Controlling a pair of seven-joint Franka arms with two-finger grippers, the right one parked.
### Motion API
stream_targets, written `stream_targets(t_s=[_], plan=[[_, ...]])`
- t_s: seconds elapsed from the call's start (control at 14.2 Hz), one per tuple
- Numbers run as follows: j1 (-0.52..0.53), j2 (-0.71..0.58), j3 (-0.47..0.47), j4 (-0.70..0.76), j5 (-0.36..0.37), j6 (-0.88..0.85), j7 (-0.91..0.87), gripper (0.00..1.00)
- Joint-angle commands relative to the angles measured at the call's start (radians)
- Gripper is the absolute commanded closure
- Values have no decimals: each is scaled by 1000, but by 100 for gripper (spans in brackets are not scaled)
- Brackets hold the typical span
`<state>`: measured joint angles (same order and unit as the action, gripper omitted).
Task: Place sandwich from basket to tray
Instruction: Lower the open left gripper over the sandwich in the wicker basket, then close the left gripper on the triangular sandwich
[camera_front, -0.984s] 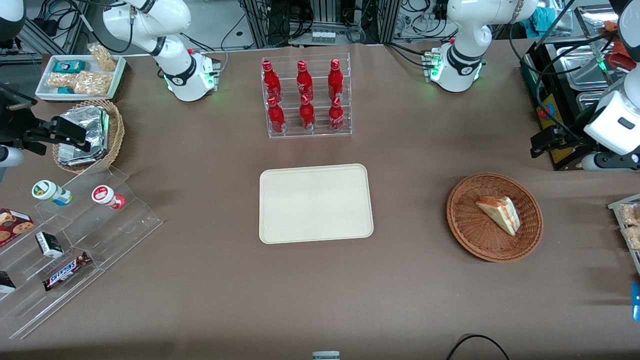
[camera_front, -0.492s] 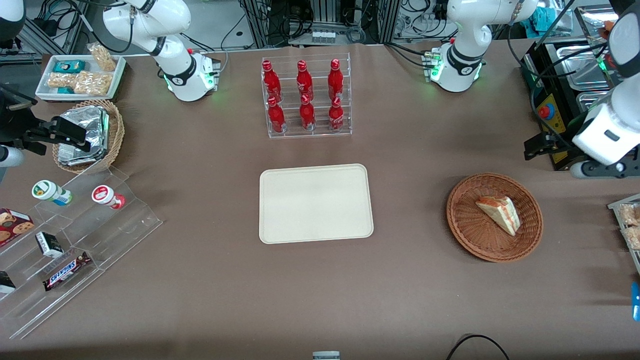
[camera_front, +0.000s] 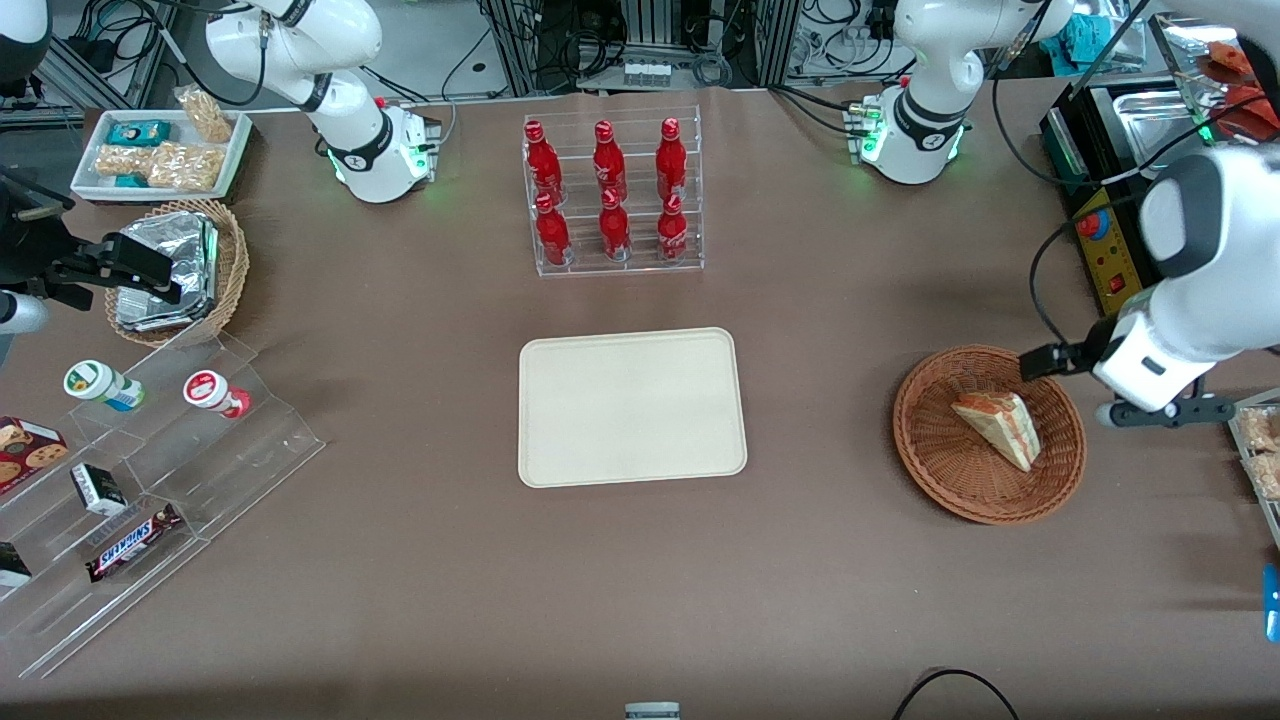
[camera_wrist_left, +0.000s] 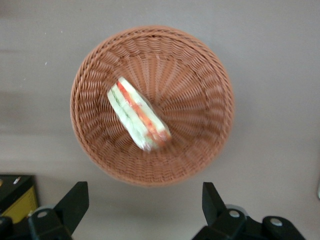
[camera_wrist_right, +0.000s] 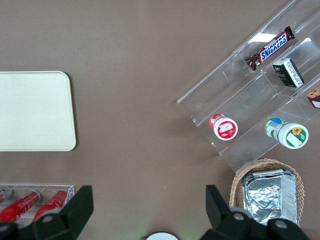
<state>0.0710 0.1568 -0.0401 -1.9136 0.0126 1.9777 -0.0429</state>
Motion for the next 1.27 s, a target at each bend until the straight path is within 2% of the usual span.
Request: stream_targets(t_s=[0.0, 0.14, 0.49, 0.84, 0.91, 0.98, 1.05, 1.12, 1.2], plan=[[39, 21, -9, -94, -5, 152, 0, 0], [44, 64, -9, -105, -10, 219, -17, 0], [33, 125, -11, -107, -8, 271, -433, 0], [32, 182, -14, -110, -10, 305, -615, 0], [32, 202, -14, -110, -10, 322, -633, 5], [30, 216, -14, -110, -10, 338, -675, 17], [29, 233, -14, -110, -8, 348, -716, 39], [23, 236, -14, -110, -8, 346, -730, 68], [23, 230, -14, -110, -8, 339, -729, 86]])
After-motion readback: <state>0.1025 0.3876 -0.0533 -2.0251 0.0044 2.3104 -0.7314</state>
